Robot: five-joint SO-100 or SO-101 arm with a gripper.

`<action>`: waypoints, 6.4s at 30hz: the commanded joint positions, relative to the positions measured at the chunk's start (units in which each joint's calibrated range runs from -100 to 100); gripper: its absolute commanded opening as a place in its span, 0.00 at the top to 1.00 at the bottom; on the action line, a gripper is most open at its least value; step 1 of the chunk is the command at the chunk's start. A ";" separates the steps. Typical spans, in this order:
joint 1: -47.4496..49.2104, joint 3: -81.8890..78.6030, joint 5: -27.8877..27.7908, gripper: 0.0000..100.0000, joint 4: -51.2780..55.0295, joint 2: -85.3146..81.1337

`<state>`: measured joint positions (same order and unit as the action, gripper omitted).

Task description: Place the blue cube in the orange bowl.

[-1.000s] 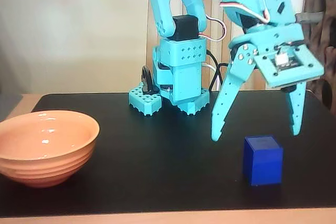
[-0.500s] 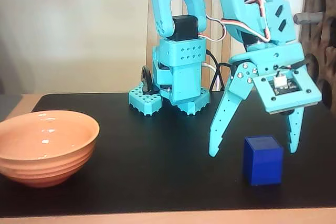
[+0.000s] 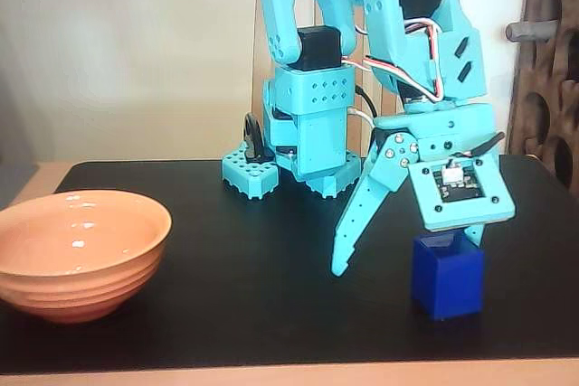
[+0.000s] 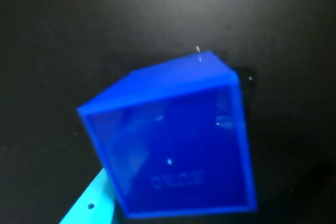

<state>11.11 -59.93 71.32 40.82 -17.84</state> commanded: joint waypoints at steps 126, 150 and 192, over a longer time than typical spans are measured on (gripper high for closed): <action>3.13 -1.96 0.39 0.76 -9.63 -7.42; 3.13 -1.51 0.34 0.83 -9.55 -4.95; 3.03 -0.96 0.34 0.90 -9.55 -4.95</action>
<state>13.92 -62.09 71.32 32.89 -22.51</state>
